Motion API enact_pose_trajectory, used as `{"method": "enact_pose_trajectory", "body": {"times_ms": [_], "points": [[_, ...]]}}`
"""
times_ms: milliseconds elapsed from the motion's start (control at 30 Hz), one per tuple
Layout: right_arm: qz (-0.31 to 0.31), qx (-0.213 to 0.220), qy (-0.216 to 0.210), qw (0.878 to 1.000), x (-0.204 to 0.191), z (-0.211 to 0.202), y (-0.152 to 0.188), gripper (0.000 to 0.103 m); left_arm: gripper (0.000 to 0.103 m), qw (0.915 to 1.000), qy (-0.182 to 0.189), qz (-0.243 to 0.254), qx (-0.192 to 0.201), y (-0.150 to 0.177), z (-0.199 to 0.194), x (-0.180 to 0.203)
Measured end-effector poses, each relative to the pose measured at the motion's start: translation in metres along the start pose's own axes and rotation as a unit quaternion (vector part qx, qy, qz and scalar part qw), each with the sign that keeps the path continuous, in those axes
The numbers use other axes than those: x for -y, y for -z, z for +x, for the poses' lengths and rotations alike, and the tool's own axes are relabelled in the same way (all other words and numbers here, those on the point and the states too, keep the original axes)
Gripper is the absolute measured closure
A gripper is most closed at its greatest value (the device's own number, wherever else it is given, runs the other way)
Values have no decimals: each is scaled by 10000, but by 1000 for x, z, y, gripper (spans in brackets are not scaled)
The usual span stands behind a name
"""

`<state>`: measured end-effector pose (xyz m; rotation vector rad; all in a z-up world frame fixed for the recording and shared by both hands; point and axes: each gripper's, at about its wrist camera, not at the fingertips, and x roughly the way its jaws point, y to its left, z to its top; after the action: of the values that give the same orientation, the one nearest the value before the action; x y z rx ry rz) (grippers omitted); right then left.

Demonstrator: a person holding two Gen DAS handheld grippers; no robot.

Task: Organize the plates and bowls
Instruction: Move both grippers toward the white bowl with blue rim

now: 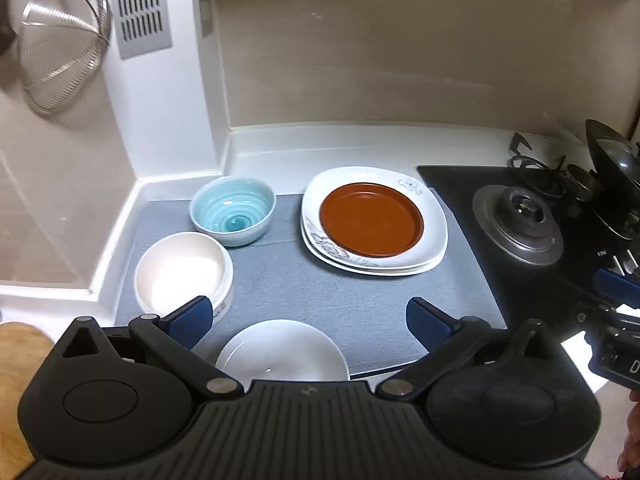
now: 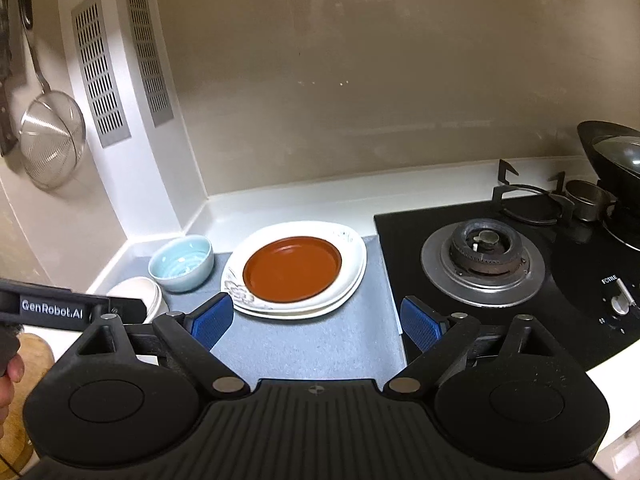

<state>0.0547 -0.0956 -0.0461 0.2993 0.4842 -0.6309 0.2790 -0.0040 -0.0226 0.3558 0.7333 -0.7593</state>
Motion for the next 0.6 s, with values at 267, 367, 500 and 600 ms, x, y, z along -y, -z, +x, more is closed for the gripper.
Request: {"method": "enact_pose_trajectory", "body": {"times_ms": [267,367,500,600], "points": [[-77,175,-357,9992,15,-17,7,10,0,9997,-103,-236,57,18,-25,19],[-112,171,-474,9987,18,-21,11,10,0,9988,-227,-415,-126,32,-28,18],[-155,75,-622,9979,19,-19,12,10,0,9967,-468,-605,-256,42,-30,6],[-161,81,-710,9973,15,-16,10,10,0,9954,-550,-701,-342,44,-29,-3]]}}
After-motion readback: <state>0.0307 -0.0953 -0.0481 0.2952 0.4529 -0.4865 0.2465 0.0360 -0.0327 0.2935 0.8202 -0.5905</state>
